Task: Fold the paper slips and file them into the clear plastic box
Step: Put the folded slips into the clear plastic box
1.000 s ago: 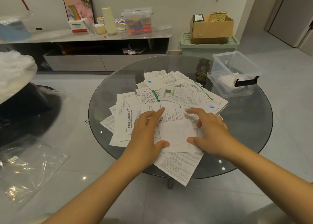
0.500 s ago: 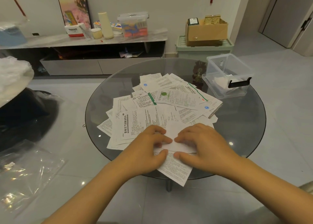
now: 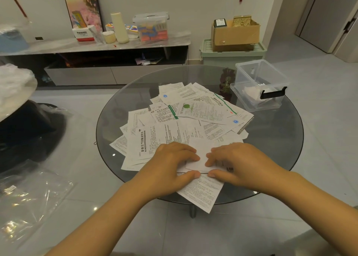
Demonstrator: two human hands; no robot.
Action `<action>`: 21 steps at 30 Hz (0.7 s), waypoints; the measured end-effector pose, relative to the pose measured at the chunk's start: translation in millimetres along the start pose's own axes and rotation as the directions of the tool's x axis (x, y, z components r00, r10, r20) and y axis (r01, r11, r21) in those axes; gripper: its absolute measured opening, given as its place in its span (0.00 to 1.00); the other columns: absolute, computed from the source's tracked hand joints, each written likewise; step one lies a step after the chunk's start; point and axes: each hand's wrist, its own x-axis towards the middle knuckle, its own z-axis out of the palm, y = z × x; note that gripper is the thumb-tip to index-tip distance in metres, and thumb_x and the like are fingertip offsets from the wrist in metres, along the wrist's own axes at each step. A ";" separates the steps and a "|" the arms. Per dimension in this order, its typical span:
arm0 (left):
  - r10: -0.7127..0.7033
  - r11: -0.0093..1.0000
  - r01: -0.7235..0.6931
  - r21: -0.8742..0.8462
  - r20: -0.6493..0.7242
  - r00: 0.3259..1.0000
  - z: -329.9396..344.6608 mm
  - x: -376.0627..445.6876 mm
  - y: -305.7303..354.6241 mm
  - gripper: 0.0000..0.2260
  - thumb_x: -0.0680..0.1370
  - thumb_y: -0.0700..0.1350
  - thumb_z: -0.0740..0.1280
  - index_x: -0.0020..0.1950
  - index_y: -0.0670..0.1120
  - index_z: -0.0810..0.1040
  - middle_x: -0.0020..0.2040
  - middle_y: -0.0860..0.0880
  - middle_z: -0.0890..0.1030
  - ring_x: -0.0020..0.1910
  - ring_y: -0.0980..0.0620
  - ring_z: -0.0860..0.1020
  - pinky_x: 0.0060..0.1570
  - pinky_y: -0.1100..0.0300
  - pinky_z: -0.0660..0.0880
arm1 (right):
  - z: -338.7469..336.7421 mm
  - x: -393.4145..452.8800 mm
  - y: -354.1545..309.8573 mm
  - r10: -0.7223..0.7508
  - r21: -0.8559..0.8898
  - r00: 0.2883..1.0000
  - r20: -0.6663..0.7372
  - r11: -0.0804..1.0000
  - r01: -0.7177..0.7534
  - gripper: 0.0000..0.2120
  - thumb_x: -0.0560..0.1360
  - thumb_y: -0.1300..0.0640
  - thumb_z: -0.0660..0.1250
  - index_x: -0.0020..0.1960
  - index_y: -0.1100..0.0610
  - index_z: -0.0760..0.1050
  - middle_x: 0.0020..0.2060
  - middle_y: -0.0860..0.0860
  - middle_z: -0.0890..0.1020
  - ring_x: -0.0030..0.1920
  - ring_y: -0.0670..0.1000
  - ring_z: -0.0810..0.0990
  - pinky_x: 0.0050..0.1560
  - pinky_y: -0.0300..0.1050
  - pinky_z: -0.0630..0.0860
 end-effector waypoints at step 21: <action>-0.265 0.948 0.224 -0.225 -0.171 0.949 3.8 24.4 7.4 0.18 0.76 0.46 0.68 0.65 0.52 0.71 0.43 0.60 0.74 0.41 0.64 0.73 0.41 0.75 0.67 | 15.3 16.6 1.1 0.311 0.378 0.922 -0.231 0.902 -0.209 0.18 0.76 0.53 0.64 0.65 0.46 0.67 0.40 0.44 0.76 0.42 0.45 0.75 0.45 0.44 0.74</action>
